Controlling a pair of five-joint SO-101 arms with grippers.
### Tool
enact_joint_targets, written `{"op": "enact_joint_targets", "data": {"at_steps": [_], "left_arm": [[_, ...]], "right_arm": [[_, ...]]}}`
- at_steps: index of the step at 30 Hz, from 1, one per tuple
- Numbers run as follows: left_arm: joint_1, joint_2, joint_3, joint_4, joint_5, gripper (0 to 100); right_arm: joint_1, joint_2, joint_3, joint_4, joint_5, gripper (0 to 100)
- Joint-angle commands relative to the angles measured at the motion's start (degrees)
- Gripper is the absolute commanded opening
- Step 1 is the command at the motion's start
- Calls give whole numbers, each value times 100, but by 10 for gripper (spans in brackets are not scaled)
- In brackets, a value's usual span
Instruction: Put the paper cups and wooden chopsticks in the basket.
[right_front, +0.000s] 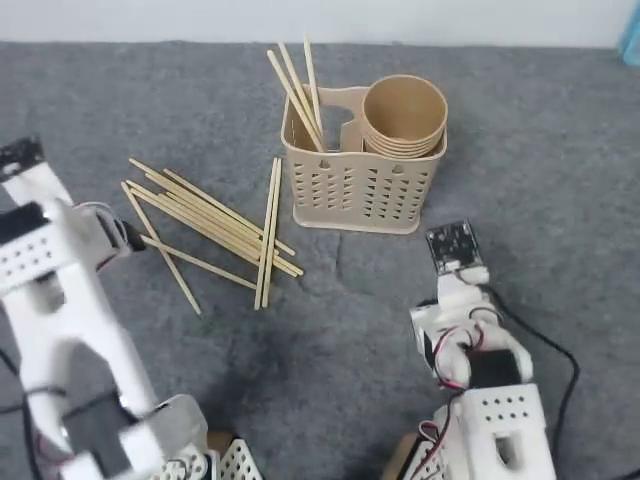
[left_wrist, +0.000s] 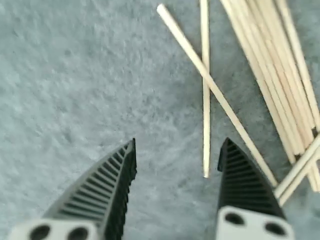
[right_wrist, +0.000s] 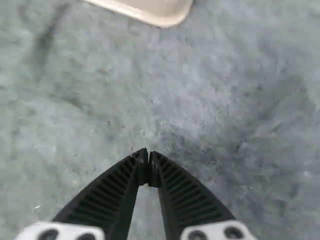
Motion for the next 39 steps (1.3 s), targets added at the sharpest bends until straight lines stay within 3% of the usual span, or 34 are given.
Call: {"op": "enact_joint_targets", "data": {"at_steps": [1,14,25,27,32,39], "left_arm": [[-53,1125,-796,132,396,247],[-35,3824,-3407,176,1380,245],[167,5160,-4259,53,1714,241],[202,5292,-4277,-255,1714,205],[202,5380,-4295,-712,1679,11],[325,4958,-4268,-220,1688,13]], "right_arm": [[31,-453,378,-409,-26,9],[-303,-1710,879,40,-26,9],[-330,-2202,1011,233,-53,9],[-330,-2202,1011,233,-53,9],[-330,-2202,1011,233,-53,9],[-330,-2202,1011,233,-53,9]]}}
